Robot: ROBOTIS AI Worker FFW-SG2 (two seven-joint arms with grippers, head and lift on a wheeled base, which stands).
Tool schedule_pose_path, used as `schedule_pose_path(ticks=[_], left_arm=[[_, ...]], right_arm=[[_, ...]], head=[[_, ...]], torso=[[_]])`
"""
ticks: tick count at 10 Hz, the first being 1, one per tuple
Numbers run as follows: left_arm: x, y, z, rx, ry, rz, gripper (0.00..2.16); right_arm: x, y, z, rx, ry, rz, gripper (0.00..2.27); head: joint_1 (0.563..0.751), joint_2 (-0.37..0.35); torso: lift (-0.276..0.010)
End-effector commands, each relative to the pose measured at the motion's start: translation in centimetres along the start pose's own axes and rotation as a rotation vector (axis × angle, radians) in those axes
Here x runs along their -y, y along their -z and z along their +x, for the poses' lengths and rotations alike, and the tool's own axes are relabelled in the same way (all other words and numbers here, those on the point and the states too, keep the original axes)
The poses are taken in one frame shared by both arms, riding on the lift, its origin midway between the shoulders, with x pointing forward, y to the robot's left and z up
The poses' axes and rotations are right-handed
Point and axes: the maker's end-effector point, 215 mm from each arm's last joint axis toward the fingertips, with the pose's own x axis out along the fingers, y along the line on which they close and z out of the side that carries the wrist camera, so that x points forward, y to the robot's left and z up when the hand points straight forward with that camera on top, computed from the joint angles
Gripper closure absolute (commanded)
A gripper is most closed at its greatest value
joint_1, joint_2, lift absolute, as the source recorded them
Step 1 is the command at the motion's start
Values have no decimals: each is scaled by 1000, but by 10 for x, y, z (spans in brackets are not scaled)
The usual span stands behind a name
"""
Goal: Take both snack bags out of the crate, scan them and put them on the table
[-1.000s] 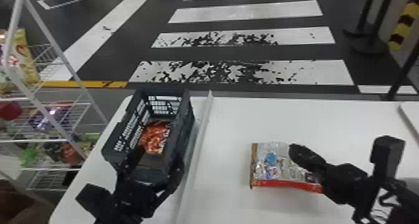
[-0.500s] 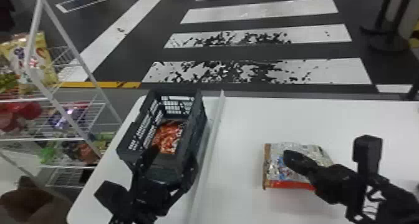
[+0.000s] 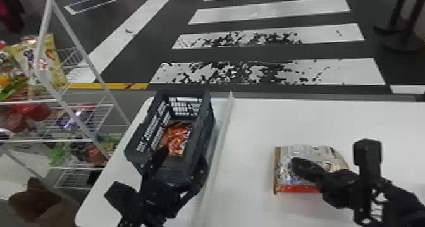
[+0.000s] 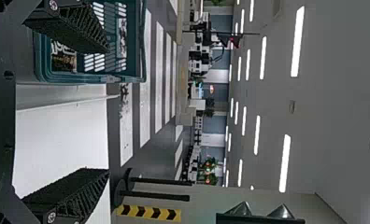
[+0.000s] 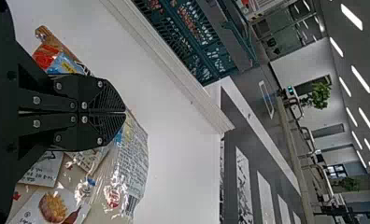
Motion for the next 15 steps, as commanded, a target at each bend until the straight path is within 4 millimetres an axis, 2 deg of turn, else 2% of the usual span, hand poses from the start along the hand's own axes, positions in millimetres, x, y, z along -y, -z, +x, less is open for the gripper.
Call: schedule_pose_path(ticks=[1, 10, 11, 13, 15], left_arm=[[1, 0, 0, 0, 2, -1, 87], [-1, 3, 0, -5, 2, 2, 87], [-1, 3, 1, -5, 1, 1, 87], [-1, 4, 1, -6, -1, 0, 87], [-2, 5, 1, -7, -2, -1, 87]], right_arm=[[12, 4, -3, -7, 39, -7, 2256], [83, 13, -47, 22, 201, 46, 2256], [87, 16, -52, 28, 211, 55, 2256], [81, 13, -55, 51, 205, 50, 2256], [62, -16, -59, 119, 168, 58, 2256]], head=[[695, 273], [695, 182], [695, 167], [695, 149], [695, 154]], torso=[[-92], [-92], [-92], [-92], [-92]])
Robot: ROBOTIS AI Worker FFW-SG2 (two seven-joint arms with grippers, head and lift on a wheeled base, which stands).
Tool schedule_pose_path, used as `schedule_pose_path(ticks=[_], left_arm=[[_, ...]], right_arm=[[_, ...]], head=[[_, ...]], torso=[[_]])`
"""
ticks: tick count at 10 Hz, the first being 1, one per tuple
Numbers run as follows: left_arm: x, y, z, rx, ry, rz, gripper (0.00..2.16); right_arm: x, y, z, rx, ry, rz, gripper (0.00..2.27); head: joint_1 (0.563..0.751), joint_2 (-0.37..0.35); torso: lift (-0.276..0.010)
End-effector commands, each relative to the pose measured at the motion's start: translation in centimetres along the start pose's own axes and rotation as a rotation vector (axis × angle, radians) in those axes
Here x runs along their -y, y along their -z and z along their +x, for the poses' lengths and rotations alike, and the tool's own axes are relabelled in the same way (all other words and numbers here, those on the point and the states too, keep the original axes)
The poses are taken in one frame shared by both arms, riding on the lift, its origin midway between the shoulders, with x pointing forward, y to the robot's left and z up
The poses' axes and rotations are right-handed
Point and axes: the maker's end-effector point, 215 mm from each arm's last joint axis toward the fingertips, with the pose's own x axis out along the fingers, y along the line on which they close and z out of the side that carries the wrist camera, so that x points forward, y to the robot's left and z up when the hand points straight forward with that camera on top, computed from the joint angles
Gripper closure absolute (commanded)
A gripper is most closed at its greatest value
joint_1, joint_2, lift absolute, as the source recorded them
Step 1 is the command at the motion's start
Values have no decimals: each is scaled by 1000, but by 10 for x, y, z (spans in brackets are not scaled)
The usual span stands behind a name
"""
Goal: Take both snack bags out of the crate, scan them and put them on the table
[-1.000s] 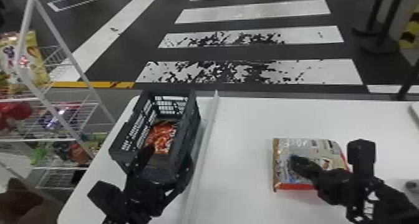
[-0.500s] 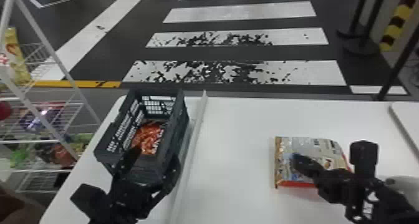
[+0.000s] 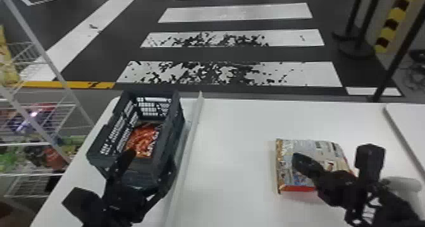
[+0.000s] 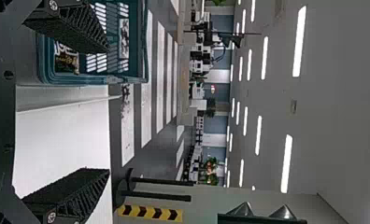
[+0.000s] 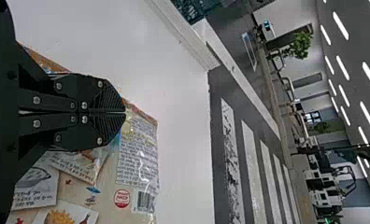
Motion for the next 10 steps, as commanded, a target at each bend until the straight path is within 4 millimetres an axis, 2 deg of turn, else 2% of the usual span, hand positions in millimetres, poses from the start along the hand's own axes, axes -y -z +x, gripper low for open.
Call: schedule_pose_path(ticks=[1, 2, 3, 4, 5, 6, 7, 10], left_arm=[[0, 1, 0, -1, 0, 0, 87], [0, 1, 0, -1, 0, 0, 87], [-1, 0, 0, -1, -1, 2, 87], [0, 1, 0, -1, 1, 1, 87], [-2, 2, -1, -4, -1, 2, 87], [-2, 2, 0, -4, -1, 2, 87], [-1, 2, 0, -3, 2, 1, 87], [1, 2, 1, -3, 3, -2, 87]], right_arm=[[-13, -24, -5, 48, -25, 11, 2256], [-9, -33, -9, 67, -20, 22, 2256], [7, -42, -12, 84, 20, 19, 2256], [33, -49, -17, 94, 88, 17, 2256], [64, -48, -25, 89, 174, 14, 2256], [93, -45, -36, 81, 259, 13, 2256], [118, -32, -47, 32, 339, -7, 2256], [149, -5, -60, -57, 454, -66, 2256]], head=[[695, 158], [695, 166], [695, 166], [695, 161], [695, 136], [695, 98], [695, 60], [695, -17]], torso=[[-92], [-92], [-92], [-92], [-92], [-92], [-92], [-92]])
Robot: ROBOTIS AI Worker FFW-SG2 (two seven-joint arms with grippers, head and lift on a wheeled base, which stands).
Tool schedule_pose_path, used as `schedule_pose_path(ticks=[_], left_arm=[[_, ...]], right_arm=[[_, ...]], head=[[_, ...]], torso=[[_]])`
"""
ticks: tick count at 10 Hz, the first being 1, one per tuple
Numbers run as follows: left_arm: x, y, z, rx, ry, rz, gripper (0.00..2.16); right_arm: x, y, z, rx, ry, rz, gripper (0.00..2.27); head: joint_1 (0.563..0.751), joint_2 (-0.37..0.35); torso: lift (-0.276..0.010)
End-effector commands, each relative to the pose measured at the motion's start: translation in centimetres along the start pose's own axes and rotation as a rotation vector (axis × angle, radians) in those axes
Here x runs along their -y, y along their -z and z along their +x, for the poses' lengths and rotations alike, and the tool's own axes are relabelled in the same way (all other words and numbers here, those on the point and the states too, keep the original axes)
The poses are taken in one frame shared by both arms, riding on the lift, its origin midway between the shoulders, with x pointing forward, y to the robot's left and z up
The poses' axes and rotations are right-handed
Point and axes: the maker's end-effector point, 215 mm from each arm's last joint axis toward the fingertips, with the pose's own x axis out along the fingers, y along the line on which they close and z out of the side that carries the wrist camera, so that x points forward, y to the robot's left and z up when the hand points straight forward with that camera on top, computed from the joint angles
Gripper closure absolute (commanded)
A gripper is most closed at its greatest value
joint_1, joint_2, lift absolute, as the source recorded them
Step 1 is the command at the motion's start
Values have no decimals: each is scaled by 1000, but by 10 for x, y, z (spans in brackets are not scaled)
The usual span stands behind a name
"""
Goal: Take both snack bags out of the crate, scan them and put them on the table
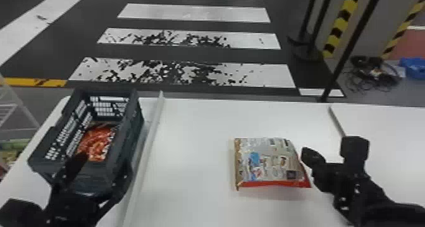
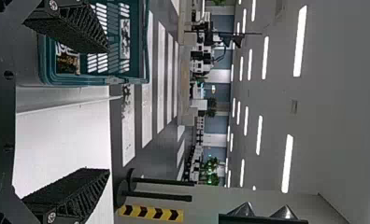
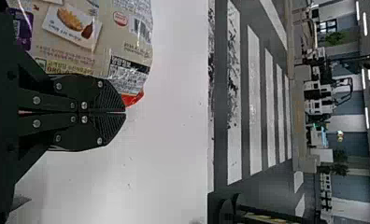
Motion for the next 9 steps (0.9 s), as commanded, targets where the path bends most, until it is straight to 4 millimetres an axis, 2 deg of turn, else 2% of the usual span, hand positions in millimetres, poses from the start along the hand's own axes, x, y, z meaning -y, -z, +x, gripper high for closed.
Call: schedule_pose_path(ticks=[1, 4, 9], left_arm=[[1, 1, 0, -2, 1, -2, 87], [1, 3, 0, -7, 0, -2, 87], [4, 3, 4, -8, 7, -5, 87]], right_arm=[[7, 7, 0, -18, 24, -29, 2256], [11, 38, -7, -119, 42, -57, 2256], [1, 59, -45, -213, 43, -62, 2256]], head=[[695, -30], [695, -46], [695, -51]], torso=[[-92], [-92], [-92]])
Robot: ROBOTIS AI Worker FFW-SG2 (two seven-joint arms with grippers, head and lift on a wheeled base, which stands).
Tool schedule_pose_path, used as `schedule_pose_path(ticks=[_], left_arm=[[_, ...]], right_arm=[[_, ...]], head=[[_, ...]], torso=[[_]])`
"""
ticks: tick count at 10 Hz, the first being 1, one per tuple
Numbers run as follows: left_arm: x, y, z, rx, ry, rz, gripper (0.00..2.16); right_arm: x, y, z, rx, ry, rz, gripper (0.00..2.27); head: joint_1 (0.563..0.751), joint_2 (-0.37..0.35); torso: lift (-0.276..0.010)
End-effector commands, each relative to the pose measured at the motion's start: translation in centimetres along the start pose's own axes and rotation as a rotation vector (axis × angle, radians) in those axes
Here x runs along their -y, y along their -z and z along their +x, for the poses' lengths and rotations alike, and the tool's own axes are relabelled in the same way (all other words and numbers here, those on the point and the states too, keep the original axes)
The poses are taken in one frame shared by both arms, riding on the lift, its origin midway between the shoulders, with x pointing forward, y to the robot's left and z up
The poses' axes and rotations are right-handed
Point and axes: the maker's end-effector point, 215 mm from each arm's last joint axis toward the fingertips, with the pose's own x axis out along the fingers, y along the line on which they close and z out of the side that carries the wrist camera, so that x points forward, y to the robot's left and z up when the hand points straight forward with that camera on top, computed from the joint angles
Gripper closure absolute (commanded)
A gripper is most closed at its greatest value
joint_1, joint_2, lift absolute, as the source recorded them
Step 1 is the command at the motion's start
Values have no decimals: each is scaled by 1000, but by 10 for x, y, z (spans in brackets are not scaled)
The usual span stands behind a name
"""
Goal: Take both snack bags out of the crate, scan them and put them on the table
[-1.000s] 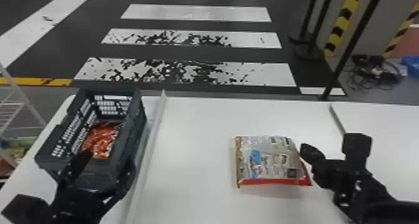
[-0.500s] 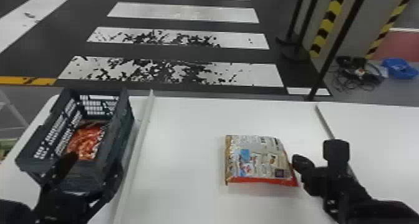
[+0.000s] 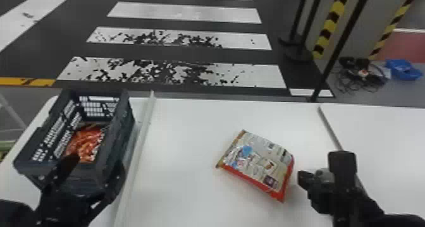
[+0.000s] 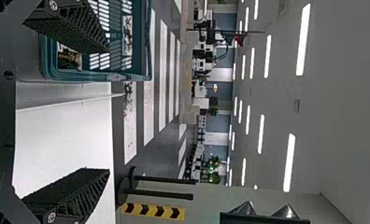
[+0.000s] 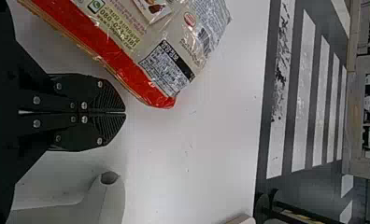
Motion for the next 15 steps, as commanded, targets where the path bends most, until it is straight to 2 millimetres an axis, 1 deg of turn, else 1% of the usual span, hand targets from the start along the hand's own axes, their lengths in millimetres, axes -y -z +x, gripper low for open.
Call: schedule_pose_path(ticks=[1, 3, 5, 8, 10, 11, 12, 14, 15], left_arm=[[0, 0, 0, 0, 0, 0, 87], [0, 1, 0, -1, 1, -1, 87], [3, 3, 0, -6, 6, -6, 87], [7, 4, 0, -7, 13, -9, 87], [8, 4, -1, -9, 16, -9, 87], [8, 4, -2, -9, 17, -7, 87], [8, 4, -3, -10, 17, -8, 87], [9, 2, -3, -7, 20, -7, 87], [8, 2, -4, -8, 18, -6, 87]], right_arm=[[-7, 14, -12, -53, -17, 7, 2256], [-23, 21, -31, -73, -78, 28, 2256], [-17, 10, -32, -43, -60, 24, 2256], [-8, -33, -13, 78, -41, 4, 2256], [-8, -79, -7, 243, -48, -7, 2256], [-9, -94, -6, 309, -36, -20, 2256], [-14, -100, 0, 346, -45, -25, 2256], [-19, -97, 24, 339, -56, -29, 2256], [-19, -93, 32, 329, -55, -34, 2256]], head=[[695, -52], [695, -39], [695, -27], [695, -44], [695, -46], [695, -44], [695, -43], [695, -31], [695, -26]], torso=[[-92], [-92], [-92], [-92], [-92], [-92], [-92], [-92], [-92]])
